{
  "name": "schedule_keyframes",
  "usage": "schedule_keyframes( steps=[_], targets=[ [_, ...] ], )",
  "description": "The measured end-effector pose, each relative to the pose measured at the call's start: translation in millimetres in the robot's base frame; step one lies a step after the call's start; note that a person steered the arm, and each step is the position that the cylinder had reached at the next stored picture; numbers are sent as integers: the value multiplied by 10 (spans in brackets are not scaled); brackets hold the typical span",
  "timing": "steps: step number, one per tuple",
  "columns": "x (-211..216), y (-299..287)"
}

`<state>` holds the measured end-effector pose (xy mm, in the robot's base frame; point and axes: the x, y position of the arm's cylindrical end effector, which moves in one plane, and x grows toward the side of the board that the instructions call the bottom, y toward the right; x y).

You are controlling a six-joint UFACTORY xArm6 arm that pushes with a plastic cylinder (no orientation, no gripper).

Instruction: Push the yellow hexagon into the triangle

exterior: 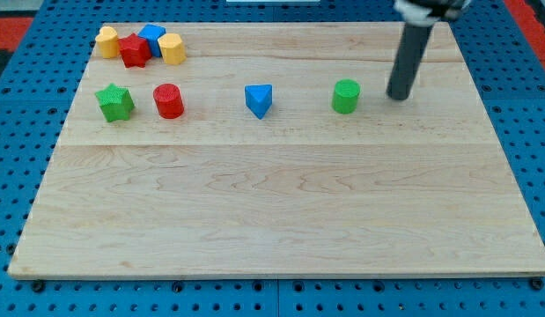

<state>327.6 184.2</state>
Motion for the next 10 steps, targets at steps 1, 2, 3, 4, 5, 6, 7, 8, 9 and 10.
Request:
schedule_keyframes(
  steps=[1, 2, 3, 4, 5, 6, 7, 8, 9, 10],
  targets=[
    [-897, -1286],
    [-1325, -2324],
    [-1358, -3500],
    [-1326, -4428],
    [-897, -4247],
    [-811, -3811],
    [-958, -3747],
    [-815, -3213],
    [-377, -2156],
    [-12, -1760]
  ],
)
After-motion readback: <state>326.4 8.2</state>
